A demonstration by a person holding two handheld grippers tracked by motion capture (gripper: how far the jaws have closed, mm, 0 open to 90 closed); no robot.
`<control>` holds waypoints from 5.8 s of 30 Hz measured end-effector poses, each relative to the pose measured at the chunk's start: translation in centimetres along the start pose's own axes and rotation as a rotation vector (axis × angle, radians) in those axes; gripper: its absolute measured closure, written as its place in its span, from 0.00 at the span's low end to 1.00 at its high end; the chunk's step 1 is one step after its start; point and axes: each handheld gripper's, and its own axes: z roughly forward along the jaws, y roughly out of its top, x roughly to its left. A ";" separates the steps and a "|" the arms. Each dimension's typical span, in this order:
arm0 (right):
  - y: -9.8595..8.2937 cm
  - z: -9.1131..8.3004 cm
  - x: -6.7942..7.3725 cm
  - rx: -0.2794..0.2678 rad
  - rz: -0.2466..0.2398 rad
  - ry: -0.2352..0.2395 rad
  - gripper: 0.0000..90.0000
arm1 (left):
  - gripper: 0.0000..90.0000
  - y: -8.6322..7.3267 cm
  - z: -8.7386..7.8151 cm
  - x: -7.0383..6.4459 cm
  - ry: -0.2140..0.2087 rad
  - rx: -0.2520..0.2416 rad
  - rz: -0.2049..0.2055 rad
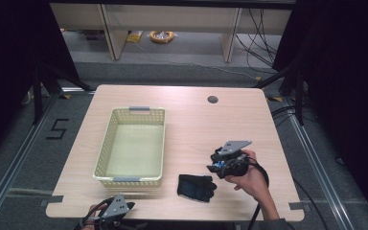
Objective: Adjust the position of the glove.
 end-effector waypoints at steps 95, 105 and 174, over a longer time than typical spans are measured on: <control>-0.6 5.5 -1.3 0.220 0.114 -0.085 1.00 | 0.23 -0.1 0.1 0.0 -0.003 0.009 -0.006; 2.1 8.5 -2.3 0.183 0.193 -0.062 1.00 | 0.23 0.0 0.0 0.0 0.000 0.009 -0.005; 0.9 -3.7 0.4 -0.136 0.254 -0.204 0.83 | 0.24 1.1 0.0 -0.1 0.020 -0.068 -0.023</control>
